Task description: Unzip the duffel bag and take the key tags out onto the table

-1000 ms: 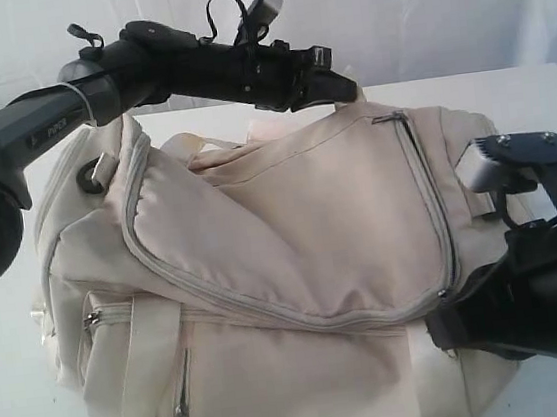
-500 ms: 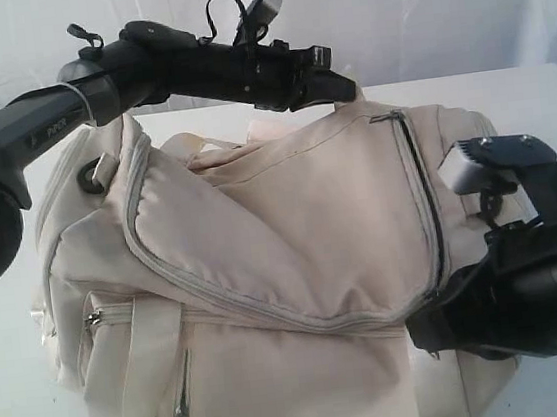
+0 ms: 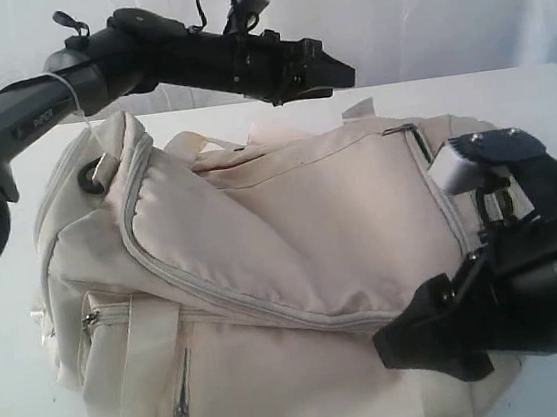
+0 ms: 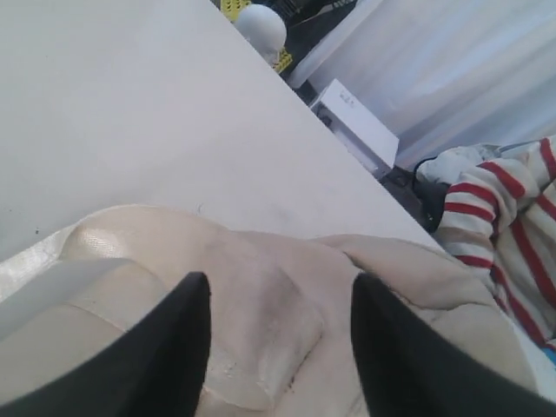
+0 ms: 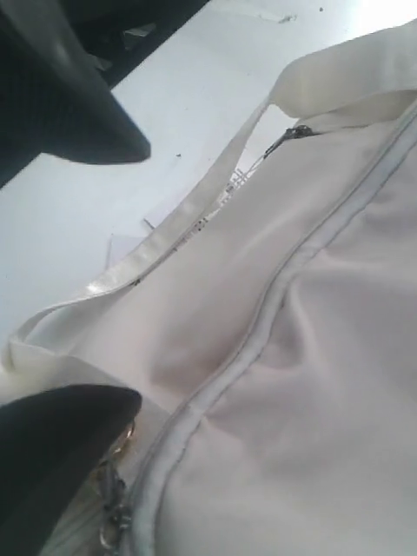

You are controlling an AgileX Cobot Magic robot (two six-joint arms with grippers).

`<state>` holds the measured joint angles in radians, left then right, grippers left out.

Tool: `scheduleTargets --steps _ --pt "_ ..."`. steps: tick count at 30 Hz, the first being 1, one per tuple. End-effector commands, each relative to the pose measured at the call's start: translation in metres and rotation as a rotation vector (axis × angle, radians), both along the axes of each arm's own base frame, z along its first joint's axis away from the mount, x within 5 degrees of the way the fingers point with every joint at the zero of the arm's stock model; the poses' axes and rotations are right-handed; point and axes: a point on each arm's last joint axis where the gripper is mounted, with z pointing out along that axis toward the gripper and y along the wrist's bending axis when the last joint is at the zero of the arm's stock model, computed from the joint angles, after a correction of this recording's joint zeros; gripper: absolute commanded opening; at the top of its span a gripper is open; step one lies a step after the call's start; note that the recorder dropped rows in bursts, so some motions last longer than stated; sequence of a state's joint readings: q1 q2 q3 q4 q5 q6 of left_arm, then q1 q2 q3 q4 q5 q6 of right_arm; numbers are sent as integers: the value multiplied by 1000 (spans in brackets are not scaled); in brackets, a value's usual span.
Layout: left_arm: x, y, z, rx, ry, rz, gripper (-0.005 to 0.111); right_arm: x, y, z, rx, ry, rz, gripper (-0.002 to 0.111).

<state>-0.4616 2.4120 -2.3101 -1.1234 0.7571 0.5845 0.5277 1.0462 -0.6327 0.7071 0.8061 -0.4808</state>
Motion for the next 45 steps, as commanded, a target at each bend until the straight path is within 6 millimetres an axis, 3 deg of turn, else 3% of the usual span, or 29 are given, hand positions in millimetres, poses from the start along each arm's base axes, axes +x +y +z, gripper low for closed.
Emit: scheduleTargets --steps 1,6,12,16,19,24,31,37,41,45 --pt "-17 10 39 72 -99 -63 53 2 -5 27 -24 -109 9 68" --pt "-41 22 60 223 -120 -191 47 8 -25 61 -163 -268 -130 68" --pt "-69 41 83 393 -99 -309 -1 7 -40 88 -208 -372 -238 68" --pt "-83 43 106 382 -130 -297 0 7 -40 86 -223 -351 -232 68" --pt "-105 45 127 404 -175 -303 0 9 -39 81 -256 -312 -217 68" --pt "-140 56 138 510 -190 -301 0 17 -35 73 -309 -285 -196 66" --pt "-211 64 112 526 -136 -336 0 34 -28 58 -375 -253 -181 61" --pt "-274 47 59 465 -125 -308 0 54 -17 40 -404 -211 -170 61" --pt "-294 28 27 377 -100 -197 0 66 -10 27 -420 -189 -164 61" --pt "-301 9 3 351 -56 -132 0 74 -5 20 -420 -188 -164 61"
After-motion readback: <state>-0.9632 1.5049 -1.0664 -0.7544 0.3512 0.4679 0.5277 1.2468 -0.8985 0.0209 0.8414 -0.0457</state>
